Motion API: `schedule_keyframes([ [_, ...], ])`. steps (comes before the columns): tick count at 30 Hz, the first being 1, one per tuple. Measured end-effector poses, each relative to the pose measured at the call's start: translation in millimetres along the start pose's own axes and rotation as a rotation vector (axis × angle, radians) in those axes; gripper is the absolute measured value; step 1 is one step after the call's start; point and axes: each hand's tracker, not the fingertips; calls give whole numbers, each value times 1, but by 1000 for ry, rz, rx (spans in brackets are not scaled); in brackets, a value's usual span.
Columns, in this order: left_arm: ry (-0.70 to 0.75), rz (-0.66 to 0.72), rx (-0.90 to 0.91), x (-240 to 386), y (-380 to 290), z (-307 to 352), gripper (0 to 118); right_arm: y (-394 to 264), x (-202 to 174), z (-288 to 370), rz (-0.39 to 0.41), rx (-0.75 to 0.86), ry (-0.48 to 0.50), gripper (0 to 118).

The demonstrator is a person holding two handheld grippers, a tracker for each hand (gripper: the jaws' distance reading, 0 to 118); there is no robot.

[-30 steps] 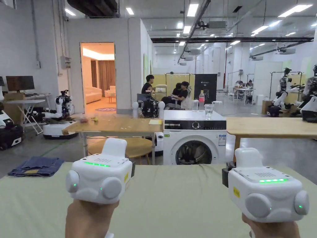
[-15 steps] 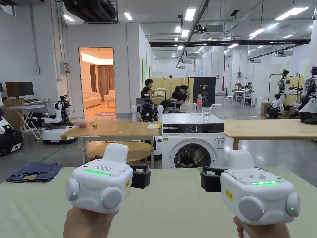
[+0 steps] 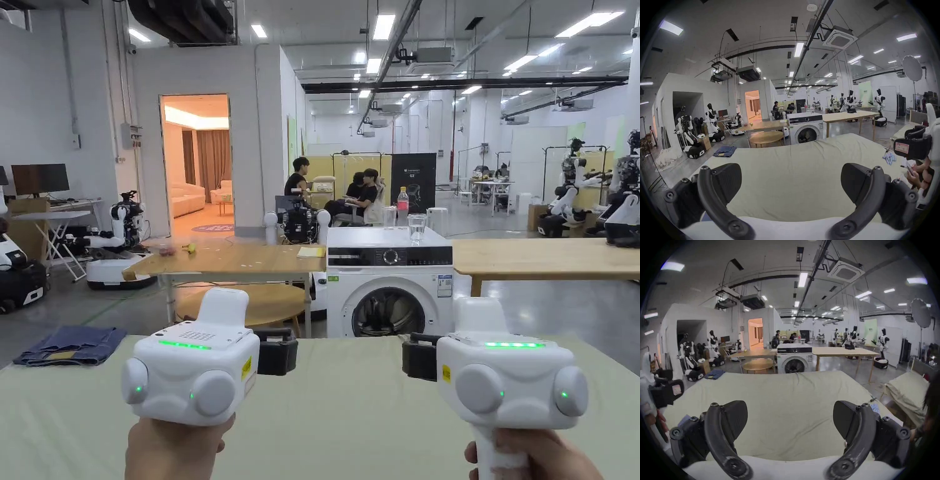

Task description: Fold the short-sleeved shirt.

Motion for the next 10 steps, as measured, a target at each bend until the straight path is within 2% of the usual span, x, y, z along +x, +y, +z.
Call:
schedule_keyframes([
  [2,-2,6,-4,0,0,0,118,-4,-3,-1,33,16,-15,107],
  [4,0,9,0,1,0,1,118,-9,0,2,45,70,55,107],
  [6,5,13,6,1,0,1,118,-7,-2,2,39,38,52,107],
  [10,11,21,15,1,2,2,118,-9,0,15,21,109,88,107],
])
